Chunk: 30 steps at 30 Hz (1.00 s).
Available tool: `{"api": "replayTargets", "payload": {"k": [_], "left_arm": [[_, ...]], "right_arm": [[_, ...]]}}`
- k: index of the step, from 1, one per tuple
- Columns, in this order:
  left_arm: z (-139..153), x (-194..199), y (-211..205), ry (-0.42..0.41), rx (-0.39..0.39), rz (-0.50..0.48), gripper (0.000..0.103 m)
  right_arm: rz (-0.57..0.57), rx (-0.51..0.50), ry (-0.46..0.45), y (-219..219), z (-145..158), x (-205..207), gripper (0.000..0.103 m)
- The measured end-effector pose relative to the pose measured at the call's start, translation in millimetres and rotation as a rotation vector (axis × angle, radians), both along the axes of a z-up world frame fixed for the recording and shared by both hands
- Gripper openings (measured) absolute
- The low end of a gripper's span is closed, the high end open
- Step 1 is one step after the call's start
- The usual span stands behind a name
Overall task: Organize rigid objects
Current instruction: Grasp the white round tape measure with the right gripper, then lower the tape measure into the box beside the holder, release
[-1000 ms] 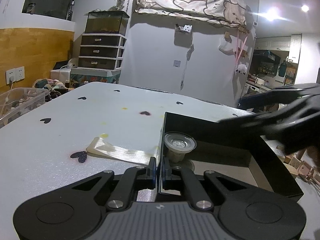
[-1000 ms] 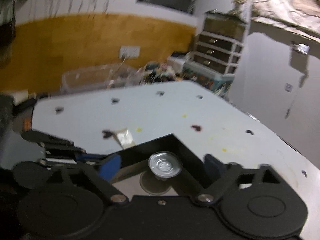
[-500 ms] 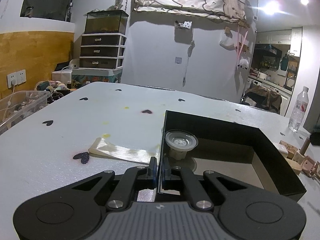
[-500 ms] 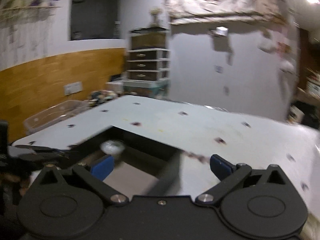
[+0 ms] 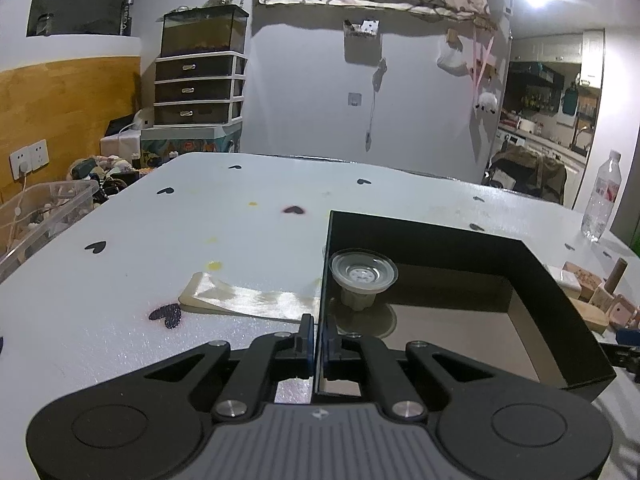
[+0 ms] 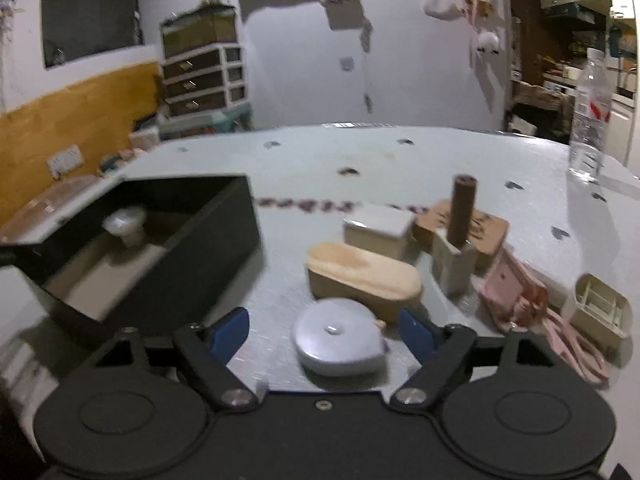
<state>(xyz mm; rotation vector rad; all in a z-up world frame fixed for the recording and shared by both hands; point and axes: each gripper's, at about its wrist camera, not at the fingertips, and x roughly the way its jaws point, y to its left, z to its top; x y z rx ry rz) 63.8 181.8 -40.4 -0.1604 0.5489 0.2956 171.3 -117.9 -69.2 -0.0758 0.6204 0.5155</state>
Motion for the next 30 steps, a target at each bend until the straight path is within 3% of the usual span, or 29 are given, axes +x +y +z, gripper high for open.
{"api": "replayTargets", "payload": {"k": [5,10,16,25,30], "left_arm": [[0,5,1,0.013,0.002,0.002,0.003],[-1,9,1,0.021,0.002,0.003,0.003],[-1,13,2,0.03,0.001,0.002,0.003],[-2,13,3,0.019,-0.007,0.004,0.003],[-2,14,4,0.022,-0.003,-0.001,0.003]], "right_arm": [[0.005,-0.012,0.016,0,-10,9,0.073],[0.032,-0.033,0.012,4,-12,11,0.057],[0.073,0.003,0.022,0,-9,6,0.057],[0.201,0.124,-0.046,7,43,-6,0.057],[0.329,0.146,-0.058,44,71,4,0.057]]}}
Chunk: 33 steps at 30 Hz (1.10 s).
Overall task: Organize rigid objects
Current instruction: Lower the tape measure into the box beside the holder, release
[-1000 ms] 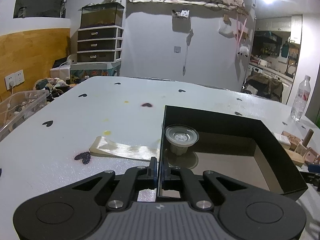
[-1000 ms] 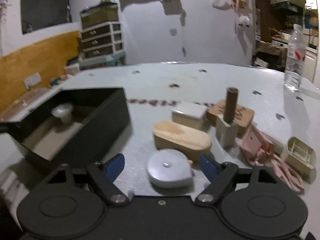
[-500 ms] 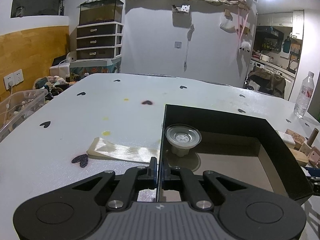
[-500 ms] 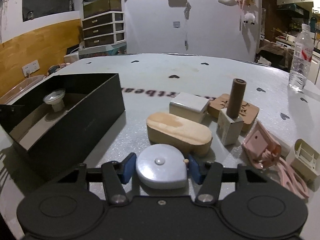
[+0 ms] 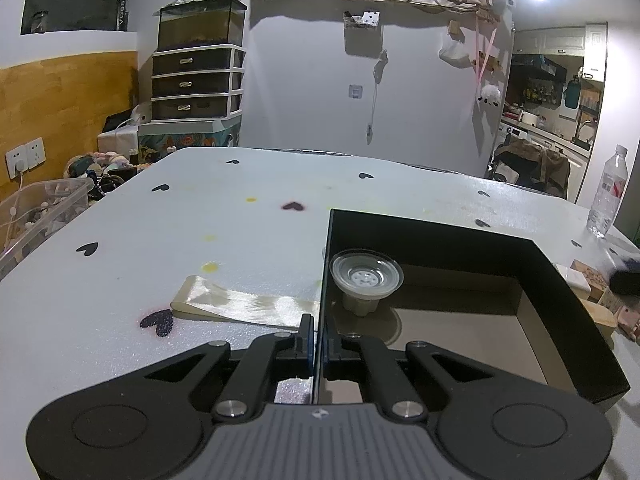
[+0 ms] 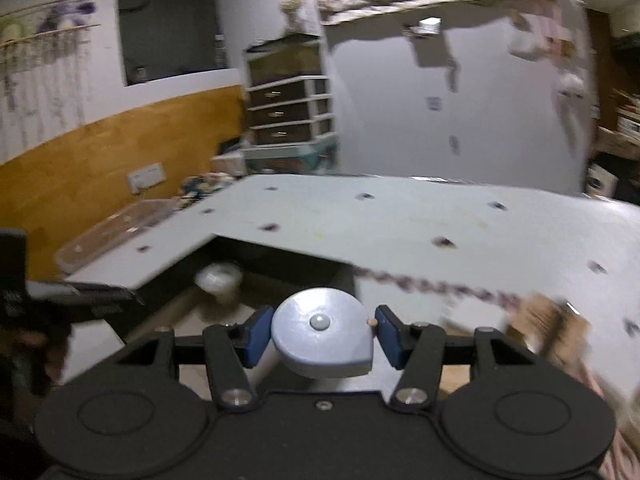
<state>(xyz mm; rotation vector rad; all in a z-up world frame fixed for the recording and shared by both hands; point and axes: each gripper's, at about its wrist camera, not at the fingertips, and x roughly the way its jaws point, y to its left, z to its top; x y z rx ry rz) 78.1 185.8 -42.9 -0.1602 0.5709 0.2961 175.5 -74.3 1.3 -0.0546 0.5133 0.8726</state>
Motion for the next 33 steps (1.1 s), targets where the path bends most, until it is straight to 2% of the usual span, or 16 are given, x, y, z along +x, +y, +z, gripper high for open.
{"api": "replayTargets", "payload": {"k": [5,11,14,18,26,28,30,33], "left_arm": [[0,1,0,0.0,0.003,-0.006,0.003],[-2,3,2,0.0,-0.003,-0.014,0.003],[-3,4,3,0.0,-0.002,-0.016,0.003],[-4,4,5,0.0,-0.007,-0.025,0.003],[-4,5,7,-0.001,-0.017,-0.034,0.004],[-4,5,7,-0.001,-0.019,-0.033,0.004],[-4,5,7,0.001,-0.019,-0.032,0.004],[-4,5,8,0.004,-0.019,-0.032,0.004]], "right_arm": [[0.094,-0.086,0.009,53,0,16,0.057],[0.164,-0.18,0.125,105,-13,41,0.057],[0.173,-0.233,0.152,126,-21,49,0.057],[0.151,-0.291,0.168,144,-28,60,0.057],[0.156,-0.322,0.184,158,-31,66,0.057],[0.166,-0.31,0.191,157,-29,66,0.068],[0.171,-0.296,0.193,155,-28,65,0.075],[0.159,-0.285,0.184,150,-25,64,0.078]]}}
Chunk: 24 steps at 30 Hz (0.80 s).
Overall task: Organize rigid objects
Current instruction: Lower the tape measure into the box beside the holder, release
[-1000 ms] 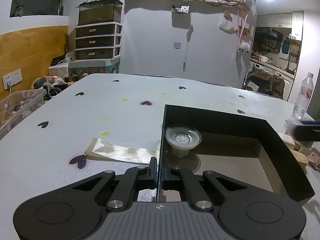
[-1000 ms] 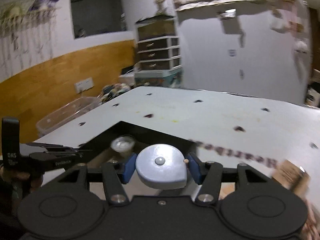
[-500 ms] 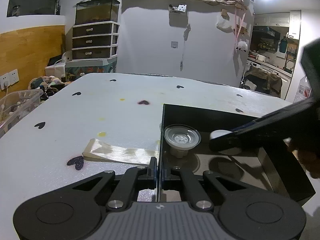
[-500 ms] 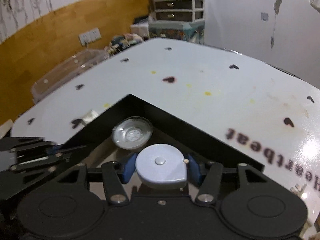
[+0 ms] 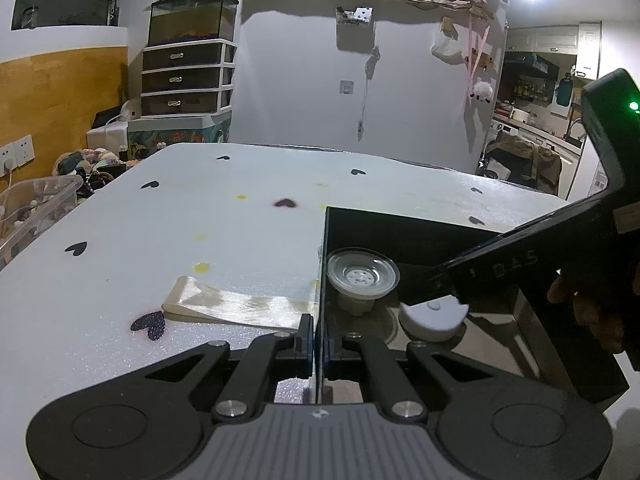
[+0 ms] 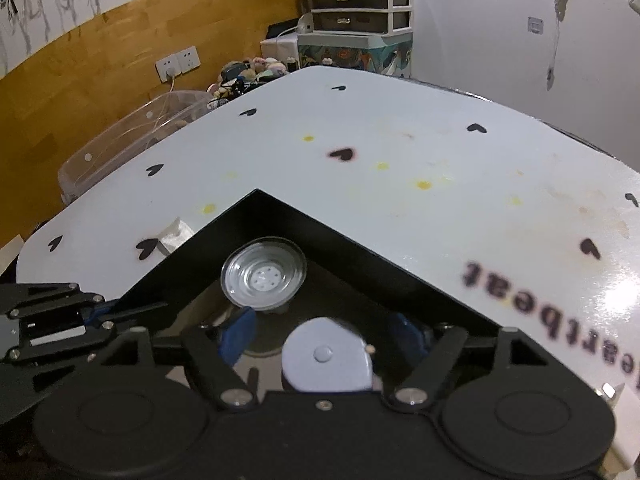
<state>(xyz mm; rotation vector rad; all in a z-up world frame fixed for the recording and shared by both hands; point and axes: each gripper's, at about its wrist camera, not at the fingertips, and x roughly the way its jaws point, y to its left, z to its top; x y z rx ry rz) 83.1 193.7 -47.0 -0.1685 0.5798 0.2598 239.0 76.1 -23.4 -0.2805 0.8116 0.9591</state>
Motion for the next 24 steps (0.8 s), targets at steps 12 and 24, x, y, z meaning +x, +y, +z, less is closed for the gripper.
{"api": "replayTargets", "payload": {"k": [12,24], "left_arm": [[0,1,-3,0.006,0.007,0.011,0.004],[1,1,-5,0.007,0.018,0.013,0.004]], "right_arm": [[-0.046,0.093,-0.045,-45,19,-15,0.087],[-0.091,0.205,-0.134,-95,35,-46,0.098]]}}
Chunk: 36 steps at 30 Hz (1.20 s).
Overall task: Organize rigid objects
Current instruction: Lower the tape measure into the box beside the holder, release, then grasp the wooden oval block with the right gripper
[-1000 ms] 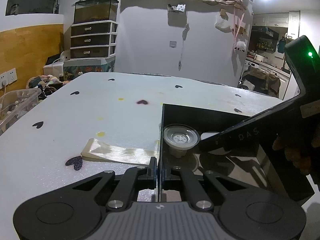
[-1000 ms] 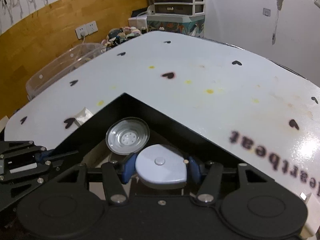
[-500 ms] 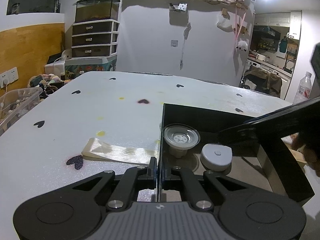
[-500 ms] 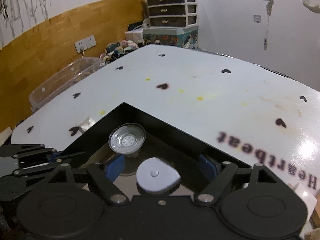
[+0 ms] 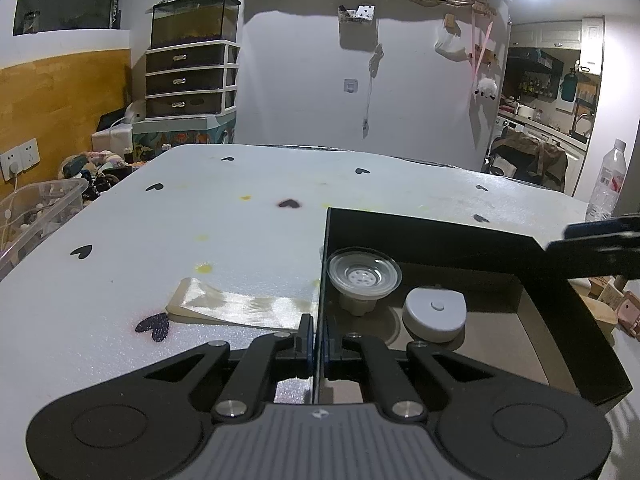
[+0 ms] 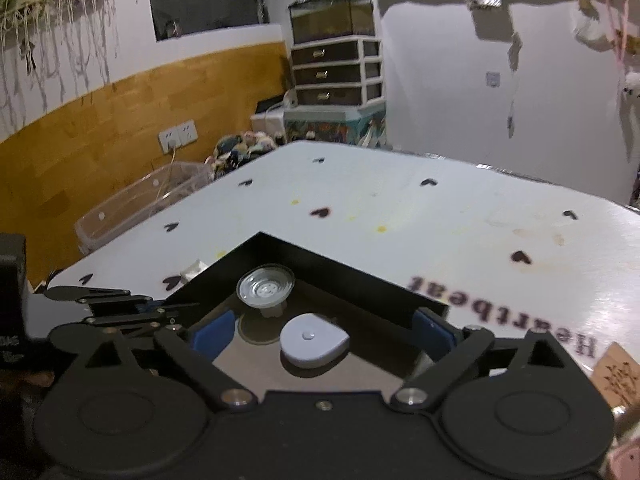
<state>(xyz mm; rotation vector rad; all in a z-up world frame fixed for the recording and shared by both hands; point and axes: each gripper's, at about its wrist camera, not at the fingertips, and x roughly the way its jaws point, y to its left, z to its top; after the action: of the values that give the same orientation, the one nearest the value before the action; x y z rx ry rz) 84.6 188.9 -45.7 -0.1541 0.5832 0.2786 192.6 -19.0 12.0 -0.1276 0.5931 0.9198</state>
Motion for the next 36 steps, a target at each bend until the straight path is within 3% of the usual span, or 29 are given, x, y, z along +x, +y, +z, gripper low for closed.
{"api": "replayTargets", "payload": {"k": [7,15,25,36], "left_arm": [[0,0,-1,-0.002,-0.002,0.006,0.004],[0,0,-3,-0.004,-0.002,0.018,0.004],[-1,-1,-3,-0.003,-0.008,0.029,0.004],[-1,-2,-3,-0.012,-0.006,0.026,0.004]], "right_arm": [[-0.129,0.044,-0.041,-39,-7,-13,0.103],[-0.304,0.017,-0.032,-81,-37,-16,0.103],[-0.501,0.006,0.109,-108,-77,0,0.103],[-0.638,0.019,0.253,-91,-82,42,0.103]]}}
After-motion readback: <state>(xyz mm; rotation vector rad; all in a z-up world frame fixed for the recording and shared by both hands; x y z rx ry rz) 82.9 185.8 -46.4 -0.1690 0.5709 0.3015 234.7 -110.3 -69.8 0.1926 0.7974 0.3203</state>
